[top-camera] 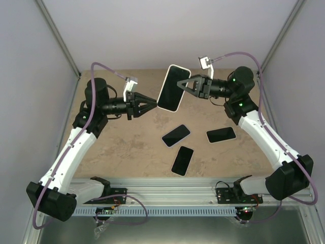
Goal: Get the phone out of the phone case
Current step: Remove the phone case from the phone.
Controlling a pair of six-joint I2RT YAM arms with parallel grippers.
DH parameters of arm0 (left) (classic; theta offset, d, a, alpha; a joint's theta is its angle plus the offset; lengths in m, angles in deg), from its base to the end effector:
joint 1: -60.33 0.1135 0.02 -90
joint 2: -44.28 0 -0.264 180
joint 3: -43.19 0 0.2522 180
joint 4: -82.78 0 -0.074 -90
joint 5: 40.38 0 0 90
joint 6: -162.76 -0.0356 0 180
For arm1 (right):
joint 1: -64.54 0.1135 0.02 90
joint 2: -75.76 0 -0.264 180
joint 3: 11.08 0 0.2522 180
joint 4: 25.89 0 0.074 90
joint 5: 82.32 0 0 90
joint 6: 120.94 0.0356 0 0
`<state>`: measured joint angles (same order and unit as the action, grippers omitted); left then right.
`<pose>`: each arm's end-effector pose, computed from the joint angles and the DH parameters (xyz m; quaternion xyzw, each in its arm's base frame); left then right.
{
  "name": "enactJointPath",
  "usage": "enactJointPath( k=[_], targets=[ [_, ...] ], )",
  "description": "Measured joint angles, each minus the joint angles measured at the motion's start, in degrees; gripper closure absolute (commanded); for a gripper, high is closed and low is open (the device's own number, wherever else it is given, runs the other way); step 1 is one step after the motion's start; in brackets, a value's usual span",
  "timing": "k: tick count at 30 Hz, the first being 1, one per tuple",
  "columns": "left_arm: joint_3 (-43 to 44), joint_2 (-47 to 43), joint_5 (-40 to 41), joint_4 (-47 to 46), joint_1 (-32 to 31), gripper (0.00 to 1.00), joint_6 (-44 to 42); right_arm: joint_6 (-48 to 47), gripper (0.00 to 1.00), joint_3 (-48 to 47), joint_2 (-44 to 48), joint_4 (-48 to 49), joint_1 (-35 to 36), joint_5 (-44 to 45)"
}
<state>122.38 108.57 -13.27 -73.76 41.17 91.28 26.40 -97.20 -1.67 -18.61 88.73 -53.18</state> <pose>0.2148 -0.1082 0.4028 0.3439 0.6447 -0.5539 0.3991 0.2606 0.1512 0.4344 -0.2395 0.6129 0.6805 0.3224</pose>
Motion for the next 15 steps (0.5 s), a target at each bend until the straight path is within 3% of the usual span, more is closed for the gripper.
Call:
enactJointPath(
  k=[8, 15],
  targets=[
    [-2.93, -0.24, -3.23, -4.68, -0.17, 0.67, 3.26, -0.59, 0.99, 0.00, 0.00, -0.04, 0.50, -1.33],
    [-3.04, -0.24, -3.43, -4.92, -0.70, 0.76, 3.10, -0.68, 1.00, 0.00, 0.00, -0.04, 0.81, -1.49]
  ],
)
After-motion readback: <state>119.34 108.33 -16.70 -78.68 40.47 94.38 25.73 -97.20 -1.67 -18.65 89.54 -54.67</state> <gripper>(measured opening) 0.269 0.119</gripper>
